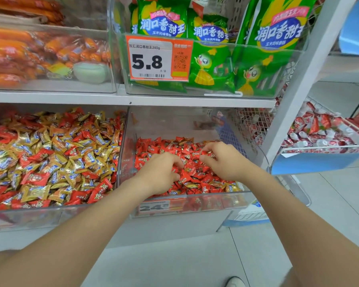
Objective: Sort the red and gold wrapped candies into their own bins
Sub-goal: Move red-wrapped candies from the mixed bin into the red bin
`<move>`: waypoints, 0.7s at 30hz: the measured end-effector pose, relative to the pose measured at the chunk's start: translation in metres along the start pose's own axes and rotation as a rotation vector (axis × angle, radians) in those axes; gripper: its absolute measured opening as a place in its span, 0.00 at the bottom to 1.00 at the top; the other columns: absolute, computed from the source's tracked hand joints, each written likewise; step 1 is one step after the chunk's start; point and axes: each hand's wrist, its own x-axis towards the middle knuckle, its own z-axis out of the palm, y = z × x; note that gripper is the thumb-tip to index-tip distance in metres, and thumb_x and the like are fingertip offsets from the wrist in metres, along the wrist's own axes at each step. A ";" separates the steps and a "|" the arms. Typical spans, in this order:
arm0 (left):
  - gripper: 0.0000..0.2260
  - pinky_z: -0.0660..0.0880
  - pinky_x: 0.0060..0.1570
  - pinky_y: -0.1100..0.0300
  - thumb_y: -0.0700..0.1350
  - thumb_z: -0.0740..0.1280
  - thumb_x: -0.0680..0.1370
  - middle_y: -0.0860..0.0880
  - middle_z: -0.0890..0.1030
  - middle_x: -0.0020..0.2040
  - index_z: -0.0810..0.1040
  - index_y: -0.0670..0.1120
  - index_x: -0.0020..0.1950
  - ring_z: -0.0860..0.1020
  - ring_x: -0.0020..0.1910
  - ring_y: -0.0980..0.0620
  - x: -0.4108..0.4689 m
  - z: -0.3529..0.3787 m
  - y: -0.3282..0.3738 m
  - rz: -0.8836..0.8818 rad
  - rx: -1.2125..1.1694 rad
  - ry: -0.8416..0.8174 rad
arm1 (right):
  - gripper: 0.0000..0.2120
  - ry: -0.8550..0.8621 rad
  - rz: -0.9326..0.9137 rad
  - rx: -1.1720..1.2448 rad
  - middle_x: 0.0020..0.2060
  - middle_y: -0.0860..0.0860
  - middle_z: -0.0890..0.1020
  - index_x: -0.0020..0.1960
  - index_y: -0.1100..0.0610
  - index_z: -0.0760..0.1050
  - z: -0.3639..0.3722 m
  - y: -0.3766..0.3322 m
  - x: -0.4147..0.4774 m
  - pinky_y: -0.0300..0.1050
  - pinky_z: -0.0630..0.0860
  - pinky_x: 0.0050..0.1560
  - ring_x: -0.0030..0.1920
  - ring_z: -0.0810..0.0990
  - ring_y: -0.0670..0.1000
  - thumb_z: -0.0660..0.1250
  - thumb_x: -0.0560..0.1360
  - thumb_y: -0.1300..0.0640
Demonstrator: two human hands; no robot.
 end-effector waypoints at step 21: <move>0.06 0.69 0.54 0.56 0.44 0.76 0.78 0.49 0.81 0.60 0.82 0.53 0.51 0.75 0.64 0.46 0.003 0.002 0.000 -0.021 0.037 0.143 | 0.12 -0.245 -0.213 -0.352 0.52 0.48 0.83 0.63 0.50 0.78 0.022 -0.003 0.011 0.50 0.76 0.49 0.50 0.79 0.51 0.69 0.82 0.48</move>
